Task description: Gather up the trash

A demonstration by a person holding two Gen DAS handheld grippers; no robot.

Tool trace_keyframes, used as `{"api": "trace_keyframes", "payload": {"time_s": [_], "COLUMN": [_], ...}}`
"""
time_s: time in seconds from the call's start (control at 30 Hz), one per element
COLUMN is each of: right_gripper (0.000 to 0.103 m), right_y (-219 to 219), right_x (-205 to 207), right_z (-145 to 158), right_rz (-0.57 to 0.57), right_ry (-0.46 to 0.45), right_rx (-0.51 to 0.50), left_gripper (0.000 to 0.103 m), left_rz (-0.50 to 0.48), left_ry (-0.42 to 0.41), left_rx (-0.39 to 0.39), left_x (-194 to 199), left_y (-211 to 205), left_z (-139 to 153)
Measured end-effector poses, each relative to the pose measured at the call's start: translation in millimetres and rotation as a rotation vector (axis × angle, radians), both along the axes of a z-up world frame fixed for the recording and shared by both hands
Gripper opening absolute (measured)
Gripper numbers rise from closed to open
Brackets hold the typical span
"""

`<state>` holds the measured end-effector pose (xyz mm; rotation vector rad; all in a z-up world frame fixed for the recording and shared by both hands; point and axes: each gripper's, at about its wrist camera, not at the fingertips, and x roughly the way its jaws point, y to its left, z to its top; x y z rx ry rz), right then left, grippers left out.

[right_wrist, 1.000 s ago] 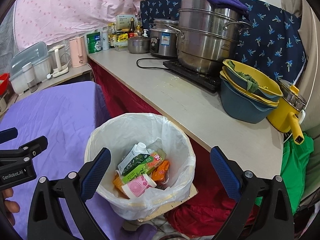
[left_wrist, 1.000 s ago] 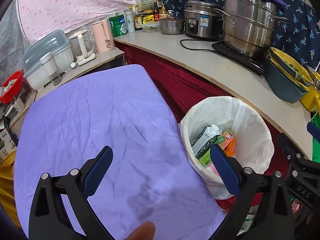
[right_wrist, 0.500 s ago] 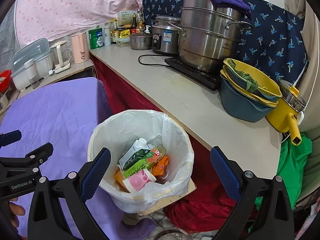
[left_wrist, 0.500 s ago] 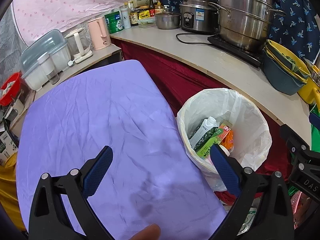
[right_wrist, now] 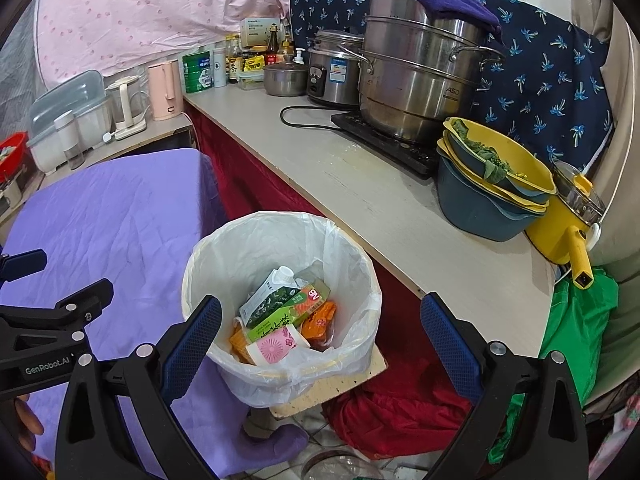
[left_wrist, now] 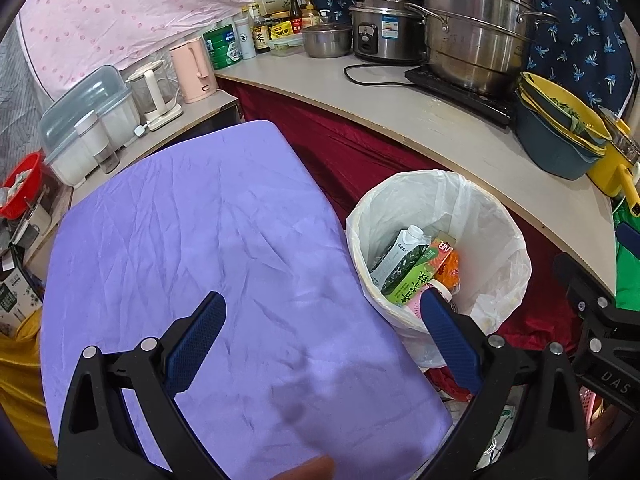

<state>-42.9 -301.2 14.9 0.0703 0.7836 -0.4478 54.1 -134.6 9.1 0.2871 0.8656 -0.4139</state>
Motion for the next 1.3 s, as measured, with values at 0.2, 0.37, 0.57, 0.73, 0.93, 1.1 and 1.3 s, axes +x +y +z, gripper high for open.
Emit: {"api": "trace_keyframes", "payload": {"time_s": [0.2, 0.37, 0.57, 0.73, 0.93, 1.1, 1.3], "right_gripper": [0.096, 0.096, 0.096, 0.096, 0.096, 0.096, 0.096], "right_y": [2, 1, 1, 1, 0, 0, 0], "right_x": [-2, -2, -2, -3, -3, -4, -5], "right_z": [0, -1, -3, -3, -5, -6, -7], "right_rz": [0.001, 0.003, 0.0, 0.002, -0.002, -0.006, -0.007], "right_ry": [0.009, 0.015, 0.02, 0.022, 0.025, 0.024, 0.027], "right_rx": [-0.004, -0.001, -0.002, -0.001, 0.0, 0.002, 0.003], "left_gripper": [0.093, 0.093, 0.093, 0.093, 0.093, 0.093, 0.093], "left_rz": [0.012, 0.006, -0.005, -0.007, -0.012, -0.018, -0.034], "left_ry": [0.009, 0.008, 0.007, 0.008, 0.015, 0.02, 0.026], "left_rx": [0.001, 0.002, 0.001, -0.004, -0.004, -0.001, -0.002], "left_x": [-1, -3, -4, -5, -7, -9, -11], "left_y": [1, 2, 1, 1, 0, -2, -3], "left_z": [1, 1, 2, 1, 1, 0, 0]}}
